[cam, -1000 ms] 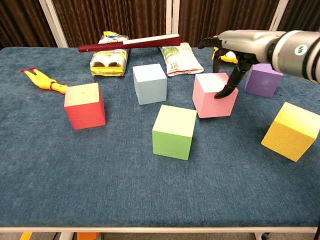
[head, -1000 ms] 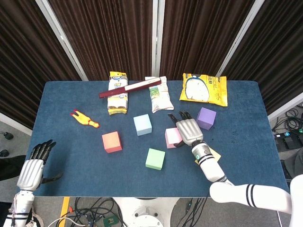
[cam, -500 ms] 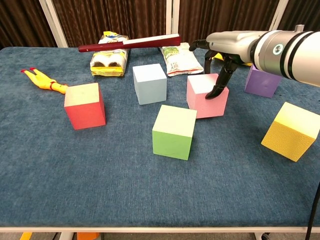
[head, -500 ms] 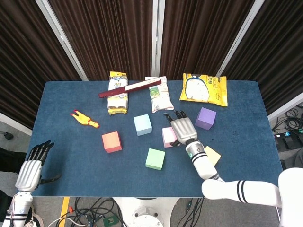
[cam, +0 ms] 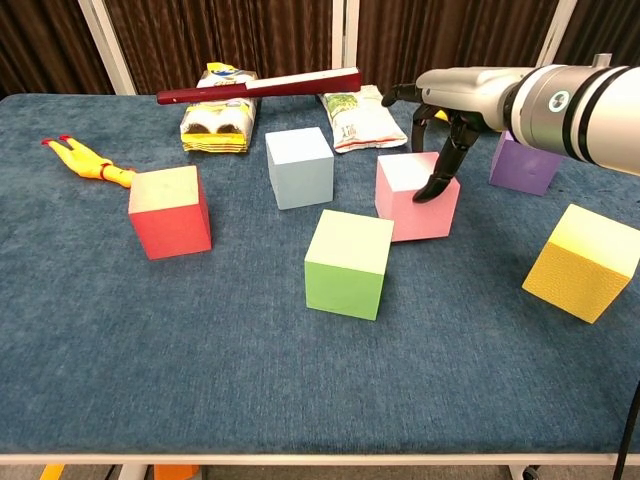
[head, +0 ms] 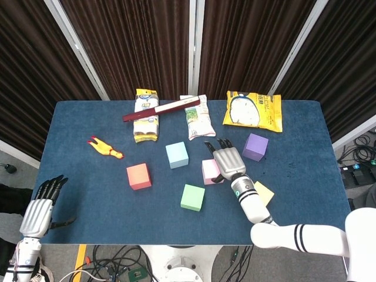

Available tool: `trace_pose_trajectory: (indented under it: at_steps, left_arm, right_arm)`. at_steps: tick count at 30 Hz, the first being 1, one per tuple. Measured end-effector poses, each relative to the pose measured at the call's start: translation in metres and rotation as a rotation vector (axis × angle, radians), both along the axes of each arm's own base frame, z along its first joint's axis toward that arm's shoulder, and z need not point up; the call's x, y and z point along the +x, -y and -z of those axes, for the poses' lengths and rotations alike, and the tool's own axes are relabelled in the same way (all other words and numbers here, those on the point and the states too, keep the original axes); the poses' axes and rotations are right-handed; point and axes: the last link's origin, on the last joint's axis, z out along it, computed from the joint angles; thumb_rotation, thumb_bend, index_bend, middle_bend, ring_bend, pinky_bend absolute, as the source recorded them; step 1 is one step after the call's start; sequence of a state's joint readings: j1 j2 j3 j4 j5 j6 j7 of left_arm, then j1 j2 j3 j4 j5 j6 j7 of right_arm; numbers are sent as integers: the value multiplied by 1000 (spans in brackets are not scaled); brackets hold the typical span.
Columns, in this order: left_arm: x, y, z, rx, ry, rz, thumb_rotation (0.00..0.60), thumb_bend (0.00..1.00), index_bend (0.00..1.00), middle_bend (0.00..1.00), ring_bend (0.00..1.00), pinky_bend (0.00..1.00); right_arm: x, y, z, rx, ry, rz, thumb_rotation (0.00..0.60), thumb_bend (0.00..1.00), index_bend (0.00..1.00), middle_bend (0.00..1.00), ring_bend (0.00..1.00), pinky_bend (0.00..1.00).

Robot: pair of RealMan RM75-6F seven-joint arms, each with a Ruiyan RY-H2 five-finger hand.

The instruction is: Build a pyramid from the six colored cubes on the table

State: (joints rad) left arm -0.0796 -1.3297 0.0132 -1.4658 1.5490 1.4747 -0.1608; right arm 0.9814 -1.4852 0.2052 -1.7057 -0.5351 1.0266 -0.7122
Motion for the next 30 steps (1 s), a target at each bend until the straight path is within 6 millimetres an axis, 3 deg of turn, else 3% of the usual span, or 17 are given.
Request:
trace_pose_trajectory:
  at_steps: [30]
  left_arm:
    - [-2, 0, 0, -5, 1, -10, 600, 0, 86, 29, 0, 37]
  right_arm:
    - [-4, -8, -10, 61, -35, -11, 600, 0, 0, 271, 0, 0]
